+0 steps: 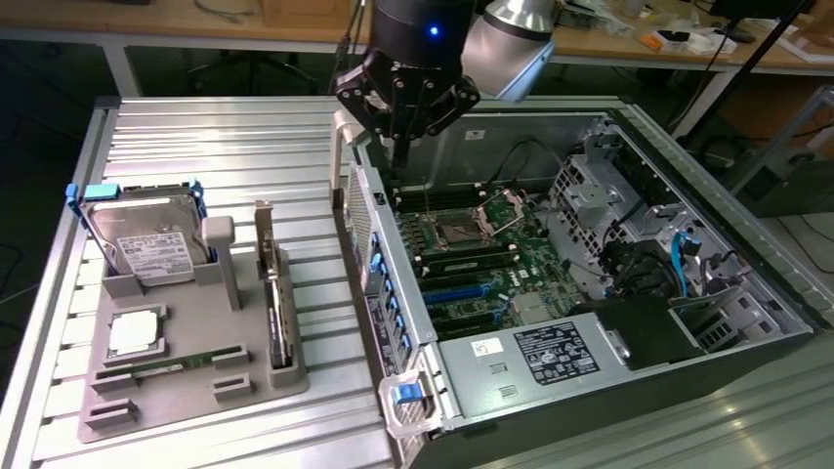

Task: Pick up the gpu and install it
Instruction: 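Reach for the gpu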

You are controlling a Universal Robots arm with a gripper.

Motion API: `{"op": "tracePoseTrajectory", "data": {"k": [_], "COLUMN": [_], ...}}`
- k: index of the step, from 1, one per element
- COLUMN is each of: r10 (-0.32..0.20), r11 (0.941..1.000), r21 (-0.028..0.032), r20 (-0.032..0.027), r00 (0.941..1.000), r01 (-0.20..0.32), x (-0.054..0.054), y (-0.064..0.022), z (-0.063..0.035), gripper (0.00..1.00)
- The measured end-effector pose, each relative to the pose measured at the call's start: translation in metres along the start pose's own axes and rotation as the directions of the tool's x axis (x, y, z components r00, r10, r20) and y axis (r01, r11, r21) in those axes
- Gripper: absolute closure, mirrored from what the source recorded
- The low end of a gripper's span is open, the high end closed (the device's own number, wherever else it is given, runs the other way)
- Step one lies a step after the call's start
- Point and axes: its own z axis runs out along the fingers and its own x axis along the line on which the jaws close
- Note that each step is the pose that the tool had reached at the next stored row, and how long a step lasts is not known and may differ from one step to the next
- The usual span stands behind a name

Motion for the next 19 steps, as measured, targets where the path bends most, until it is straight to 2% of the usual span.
{"op": "tracePoseTrajectory", "data": {"k": [19], "r10": [0.0], "r11": [1.0], "r21": [-0.0001], "r20": [0.0], "r00": [1.0], "r01": [0.0], "x": [0.016], "y": [-0.0012], "z": [0.0], "gripper": [0.89]}}
